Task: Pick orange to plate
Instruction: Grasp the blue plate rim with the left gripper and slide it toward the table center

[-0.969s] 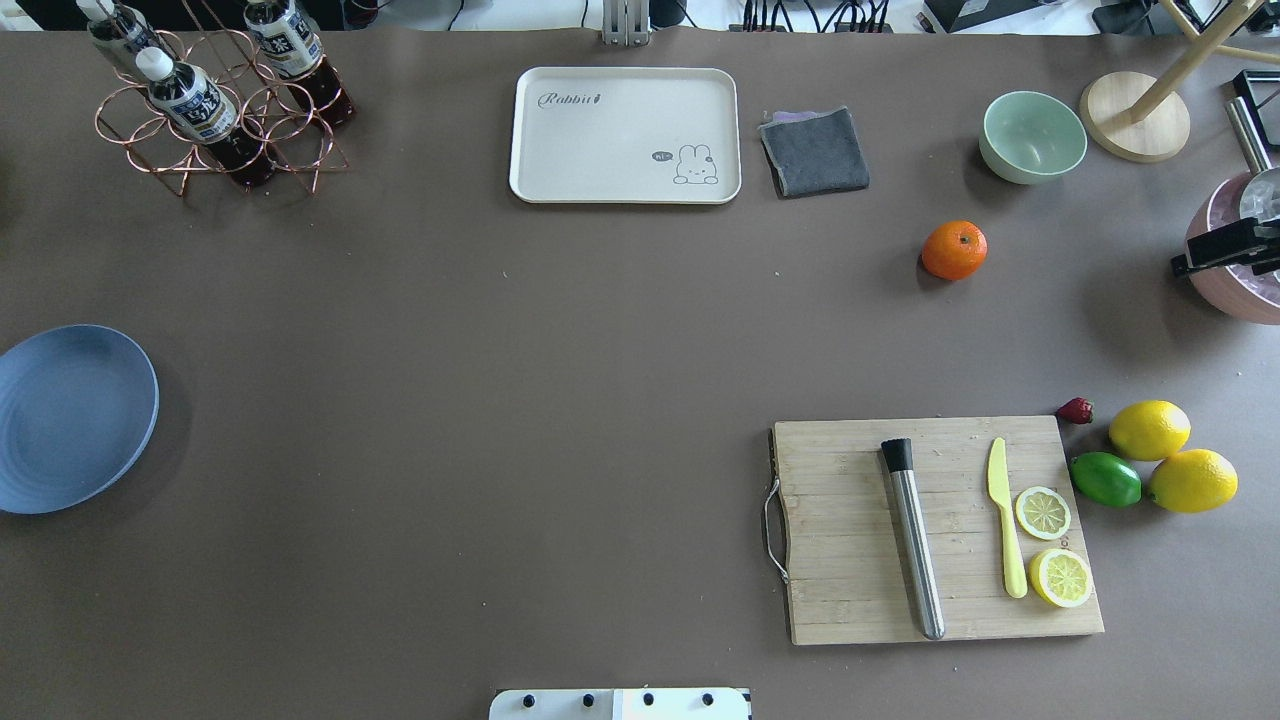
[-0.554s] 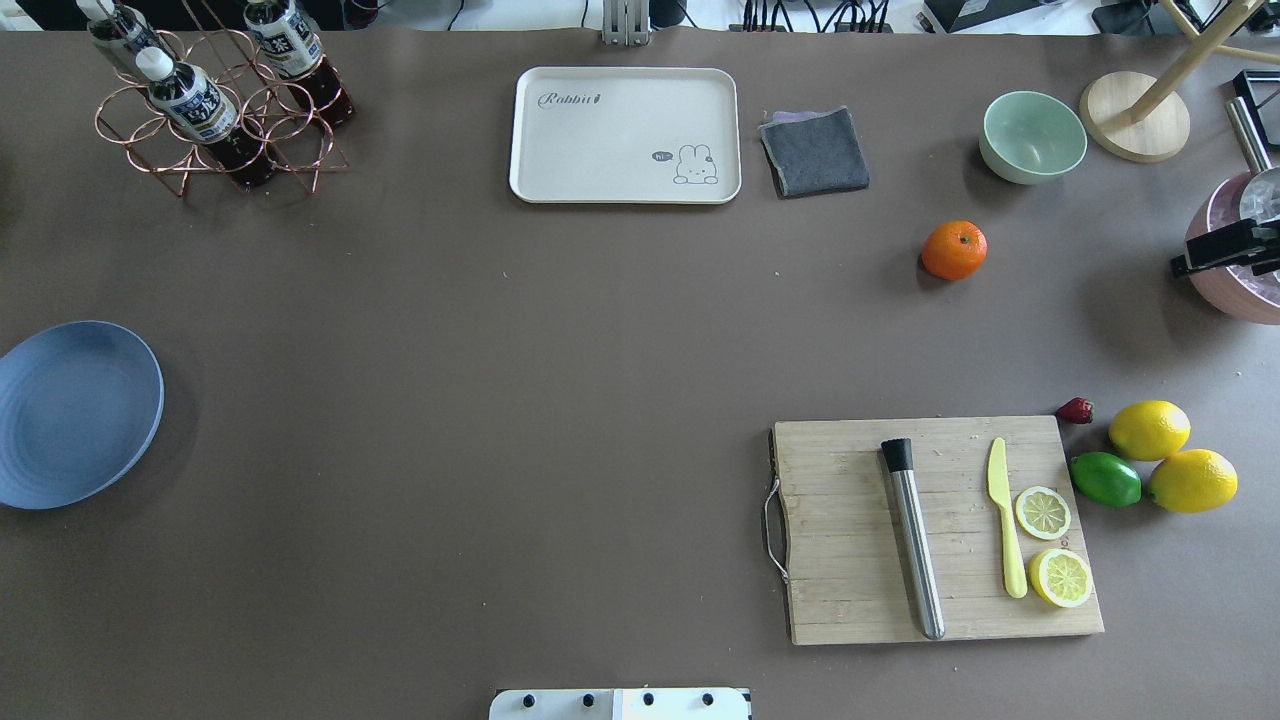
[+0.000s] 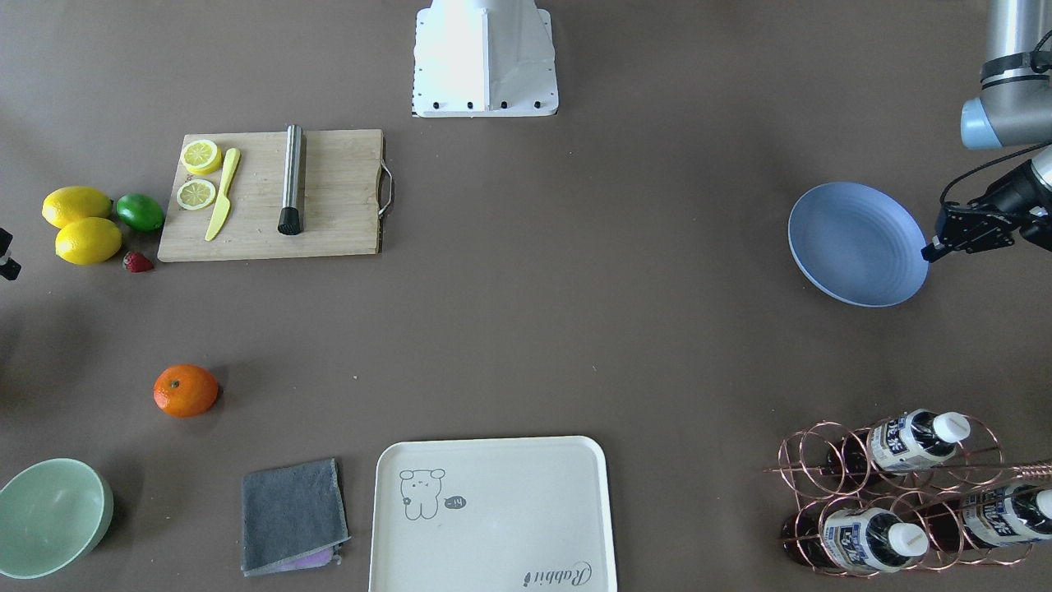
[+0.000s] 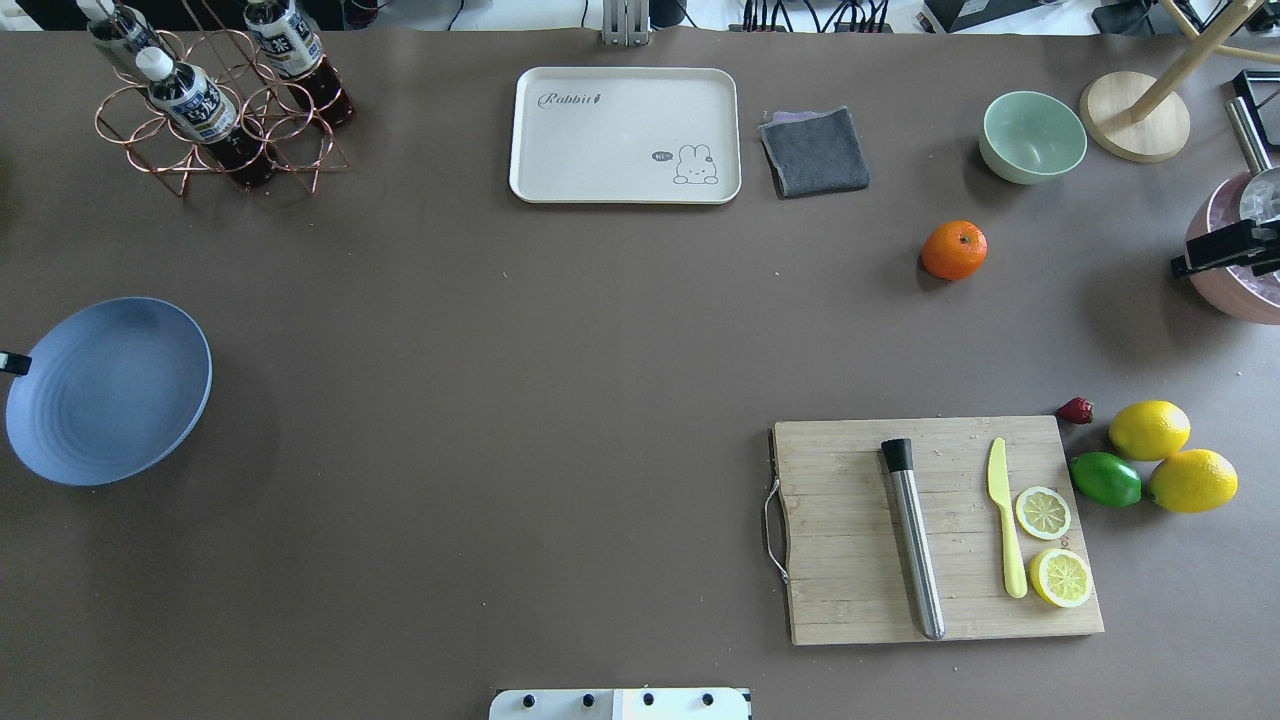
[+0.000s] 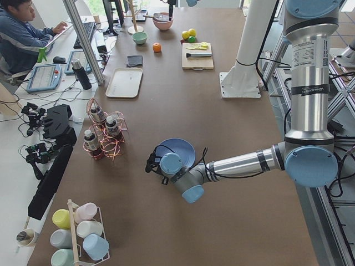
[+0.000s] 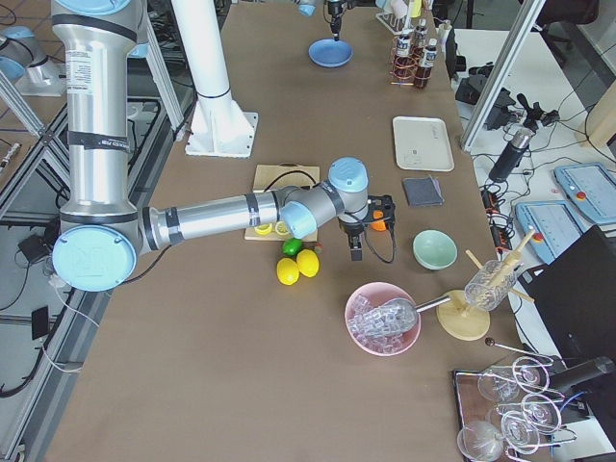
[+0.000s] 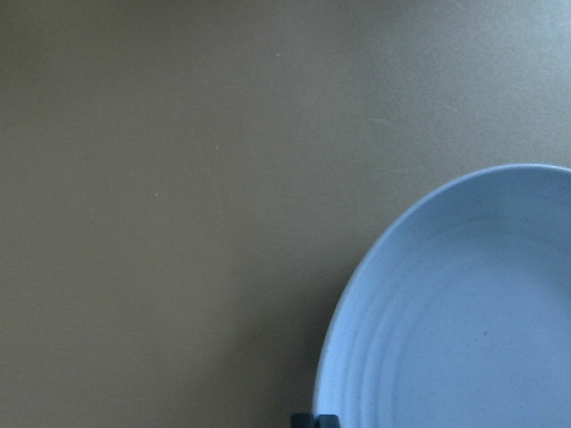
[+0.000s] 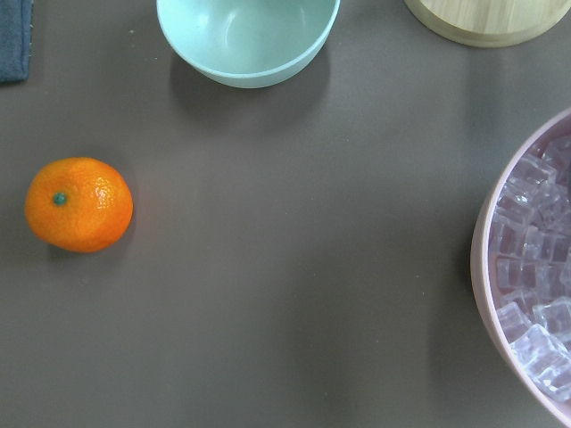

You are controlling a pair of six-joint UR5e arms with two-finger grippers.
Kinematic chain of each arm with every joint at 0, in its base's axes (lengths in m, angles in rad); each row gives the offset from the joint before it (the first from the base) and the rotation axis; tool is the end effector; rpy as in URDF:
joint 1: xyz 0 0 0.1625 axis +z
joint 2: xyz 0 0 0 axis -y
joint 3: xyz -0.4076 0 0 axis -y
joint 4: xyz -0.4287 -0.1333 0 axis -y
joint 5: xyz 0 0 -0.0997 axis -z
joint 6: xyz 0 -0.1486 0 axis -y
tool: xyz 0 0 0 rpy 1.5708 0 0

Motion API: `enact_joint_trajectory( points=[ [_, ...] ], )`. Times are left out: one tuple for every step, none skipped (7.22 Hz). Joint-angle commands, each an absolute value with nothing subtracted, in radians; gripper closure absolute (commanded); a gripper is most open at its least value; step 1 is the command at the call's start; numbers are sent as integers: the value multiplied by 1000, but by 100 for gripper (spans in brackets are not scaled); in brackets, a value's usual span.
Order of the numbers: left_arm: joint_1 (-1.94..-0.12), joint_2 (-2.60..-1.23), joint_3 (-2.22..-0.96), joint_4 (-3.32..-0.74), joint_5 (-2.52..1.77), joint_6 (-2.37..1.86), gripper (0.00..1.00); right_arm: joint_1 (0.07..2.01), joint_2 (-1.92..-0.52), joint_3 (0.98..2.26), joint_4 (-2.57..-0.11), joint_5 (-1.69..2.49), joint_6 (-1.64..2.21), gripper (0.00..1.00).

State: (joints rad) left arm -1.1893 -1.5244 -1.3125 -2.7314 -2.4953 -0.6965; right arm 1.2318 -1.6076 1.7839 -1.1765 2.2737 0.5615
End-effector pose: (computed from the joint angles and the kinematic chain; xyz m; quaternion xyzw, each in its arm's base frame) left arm 0.1811 -0.4909 0.6816 0.1105 0.5389 0.0551 0.8333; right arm -0.1485 -0.5332 0.5362 0.0941 -0.4124 0.0037 0.9061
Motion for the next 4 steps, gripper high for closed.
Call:
enact_joint_trajectory(
  points=[
    [-1178,-1598,-1406,-2737,-2510,-985,100,1232,-1608,1784,-1177,2273,561,0],
    [-1116,-1630,-1469,-2729,-2487,-1103,100,1232,-1608,1783,-1177,2273,563,0],
    [-1035,-1687,-1498,-2724,-2403,-1212,100,1230,-1608,1782,-1177,2273,566,0],
    [-934,-1736,-1502,-2720,-2296,-1286,100,1229,-1608,1782,-1177,2273,566,0]
  ],
)
